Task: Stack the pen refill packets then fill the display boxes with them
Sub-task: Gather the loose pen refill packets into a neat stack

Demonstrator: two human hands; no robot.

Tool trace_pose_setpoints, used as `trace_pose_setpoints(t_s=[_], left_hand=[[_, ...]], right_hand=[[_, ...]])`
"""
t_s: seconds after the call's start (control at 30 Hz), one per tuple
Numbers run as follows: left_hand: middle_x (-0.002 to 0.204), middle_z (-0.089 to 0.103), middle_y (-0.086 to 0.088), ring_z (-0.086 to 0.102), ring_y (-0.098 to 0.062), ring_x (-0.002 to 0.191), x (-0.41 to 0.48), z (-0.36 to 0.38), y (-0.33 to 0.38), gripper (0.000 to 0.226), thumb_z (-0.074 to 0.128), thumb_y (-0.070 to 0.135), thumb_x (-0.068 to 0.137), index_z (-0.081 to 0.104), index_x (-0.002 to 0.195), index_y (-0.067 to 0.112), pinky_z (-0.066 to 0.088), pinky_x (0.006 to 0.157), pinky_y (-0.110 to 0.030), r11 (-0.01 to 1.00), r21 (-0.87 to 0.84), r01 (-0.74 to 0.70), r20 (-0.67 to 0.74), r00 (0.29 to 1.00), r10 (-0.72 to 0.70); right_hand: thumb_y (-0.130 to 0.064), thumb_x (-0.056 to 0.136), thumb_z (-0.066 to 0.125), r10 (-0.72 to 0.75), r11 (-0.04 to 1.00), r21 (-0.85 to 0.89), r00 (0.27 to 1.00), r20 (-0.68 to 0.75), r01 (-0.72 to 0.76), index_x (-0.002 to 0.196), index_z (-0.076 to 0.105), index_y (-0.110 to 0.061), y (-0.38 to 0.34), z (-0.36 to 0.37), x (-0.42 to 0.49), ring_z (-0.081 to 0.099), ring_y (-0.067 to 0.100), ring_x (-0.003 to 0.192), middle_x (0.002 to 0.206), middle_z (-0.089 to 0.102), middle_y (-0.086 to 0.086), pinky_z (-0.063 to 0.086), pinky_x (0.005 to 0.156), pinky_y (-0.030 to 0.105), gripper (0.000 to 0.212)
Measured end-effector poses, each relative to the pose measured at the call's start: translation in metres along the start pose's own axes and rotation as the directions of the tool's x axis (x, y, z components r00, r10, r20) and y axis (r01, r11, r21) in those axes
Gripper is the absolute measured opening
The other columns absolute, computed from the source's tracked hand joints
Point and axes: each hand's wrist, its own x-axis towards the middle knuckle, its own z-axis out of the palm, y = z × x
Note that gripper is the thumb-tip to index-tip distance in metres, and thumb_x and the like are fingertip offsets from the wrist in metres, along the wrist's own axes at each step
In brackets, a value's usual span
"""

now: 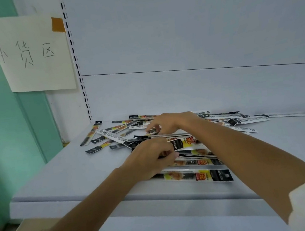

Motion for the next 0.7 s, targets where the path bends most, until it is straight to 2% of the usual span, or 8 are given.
trace_pose_setpoints(t_s=[0.07,0.2,0.3,0.37,0.47,0.53,0.6,0.7], left_hand=[[0.074,0.058,-0.001,0.049,-0.012,0.07,0.0,-0.001,0.003,0.034,0.05,0.034,0.093,0.061,0.076,0.008,0.04,0.066,-0.029,0.999,0.041,0.01,0.002,1.0,-0.01],[0.077,0.059,-0.002,0.048,-0.013,0.072,-0.002,-0.002,0.009,0.031,0.051,0.031,0.093,0.062,0.078,0.007,0.038,0.066,-0.027,0.997,0.071,0.016,-0.013,1.0,-0.016],[0.074,0.051,0.007,0.047,-0.013,0.072,-0.004,-0.004,0.012,0.03,0.048,0.032,0.094,0.057,0.075,0.011,0.037,0.065,-0.027,0.992,0.123,0.008,0.0,1.0,-0.008],[0.07,0.044,0.011,0.041,-0.01,0.069,-0.004,-0.007,0.015,0.032,0.046,0.037,0.094,0.052,0.072,0.016,0.031,0.06,-0.025,0.985,0.168,-0.038,-0.007,0.999,0.04],[0.078,0.052,0.005,0.041,-0.009,0.067,-0.005,-0.007,0.018,0.04,0.043,0.049,0.089,0.058,0.077,0.013,0.029,0.054,-0.024,0.971,0.205,-0.123,-0.056,0.989,0.137],[0.08,0.053,0.004,0.045,-0.012,0.068,-0.005,-0.005,0.017,0.037,0.054,0.047,0.086,0.06,0.079,0.012,0.035,0.057,-0.028,0.991,0.107,-0.076,-0.051,0.995,0.082],[0.074,0.06,-0.003,0.051,-0.018,0.068,-0.004,-0.004,0.013,0.03,0.062,0.04,0.084,0.066,0.075,0.011,0.039,0.061,-0.031,0.997,-0.077,0.005,-0.036,0.999,-0.008],[0.07,0.065,-0.011,0.057,-0.024,0.067,-0.004,-0.004,0.013,0.041,0.049,0.044,0.091,0.065,0.062,0.019,0.044,0.065,-0.033,0.95,-0.292,0.11,-0.028,0.992,-0.123]], right_hand=[[-0.023,0.095,0.051,0.002,1.0,-0.015,0.999,-0.05,-0.003,0.13,0.052,-0.025,-0.001,0.001,-0.003,0.044,0.011,0.095,0.109,0.051,-0.005,0.036,0.086,0.028,0.036],[-0.028,0.093,0.053,-0.015,1.0,-0.015,0.994,-0.112,0.013,0.125,0.056,-0.015,0.003,0.007,-0.001,0.047,0.02,0.115,0.128,0.051,0.005,0.034,0.094,0.028,0.034],[-0.032,0.093,0.054,0.021,0.998,0.057,0.997,-0.068,-0.017,0.122,0.05,-0.01,0.008,0.009,-0.005,0.044,0.018,0.105,0.122,0.049,0.006,0.035,0.087,0.027,0.037],[-0.033,0.091,0.056,0.053,0.995,0.086,0.99,-0.129,-0.042,0.12,0.049,-0.011,0.009,0.011,-0.008,0.046,0.019,0.1,0.111,0.049,0.003,0.036,0.082,0.027,0.037],[-0.038,0.09,0.056,0.126,0.991,0.066,0.971,-0.204,-0.115,0.124,0.05,-0.018,0.012,0.018,-0.01,0.049,0.022,0.108,0.12,0.052,0.005,0.038,0.088,0.031,0.04],[-0.04,0.091,0.054,0.18,0.982,0.089,0.961,-0.21,-0.164,0.127,0.049,-0.02,0.013,0.022,-0.013,0.048,0.024,0.114,0.13,0.05,0.006,0.038,0.091,0.033,0.042],[-0.042,0.091,0.053,0.224,0.975,0.059,0.946,-0.236,-0.216,0.126,0.049,-0.017,0.014,0.022,-0.016,0.051,0.025,0.111,0.126,0.053,0.008,0.039,0.085,0.033,0.043],[-0.035,0.093,0.051,0.282,0.945,-0.073,0.906,-0.315,-0.319,0.115,0.052,-0.01,0.014,0.021,-0.022,0.056,0.024,0.1,0.113,0.059,0.009,0.04,0.075,0.032,0.034]])
